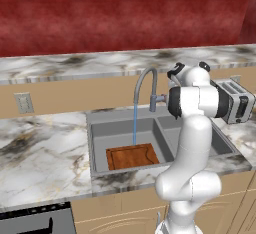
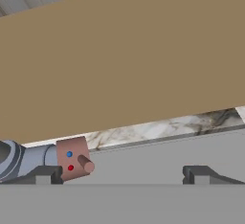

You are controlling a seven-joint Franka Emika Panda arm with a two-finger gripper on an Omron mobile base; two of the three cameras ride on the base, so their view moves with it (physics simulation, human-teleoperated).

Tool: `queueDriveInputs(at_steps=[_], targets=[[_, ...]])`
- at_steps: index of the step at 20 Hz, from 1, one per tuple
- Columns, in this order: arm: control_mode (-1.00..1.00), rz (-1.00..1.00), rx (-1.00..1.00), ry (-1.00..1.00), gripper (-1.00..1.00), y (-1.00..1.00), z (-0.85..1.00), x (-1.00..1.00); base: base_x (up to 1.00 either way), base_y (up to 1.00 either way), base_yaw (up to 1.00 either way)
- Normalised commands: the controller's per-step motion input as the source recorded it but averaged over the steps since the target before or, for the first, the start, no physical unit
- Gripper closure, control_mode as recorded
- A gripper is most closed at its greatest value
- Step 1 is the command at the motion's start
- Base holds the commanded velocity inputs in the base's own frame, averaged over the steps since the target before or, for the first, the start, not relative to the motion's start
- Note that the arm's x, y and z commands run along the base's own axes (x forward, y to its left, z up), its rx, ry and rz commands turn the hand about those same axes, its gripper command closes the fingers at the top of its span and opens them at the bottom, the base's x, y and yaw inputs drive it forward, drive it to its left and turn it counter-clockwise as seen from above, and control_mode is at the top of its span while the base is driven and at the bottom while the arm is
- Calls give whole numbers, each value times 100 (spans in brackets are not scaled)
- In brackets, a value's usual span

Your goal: Turn on the sink faucet with hot water and rinse the cutting board for ten seconds, then turn off the faucet. Push the cutting board to reach the water if necessary.

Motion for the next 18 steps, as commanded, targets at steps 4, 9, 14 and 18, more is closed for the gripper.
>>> queueDriveInputs(at_steps=[4, 9, 14, 18], targets=[[-100, 0, 0, 0, -100, 0, 0, 0, 0, 0, 0], [-100, 0, 0, 0, -100, 0, 0, 0, 0, 0, 0], [-100, 0, 0, 0, -100, 0, 0, 0, 0, 0, 0], [-100, 0, 0, 0, -100, 0, 0, 0, 0, 0, 0]])
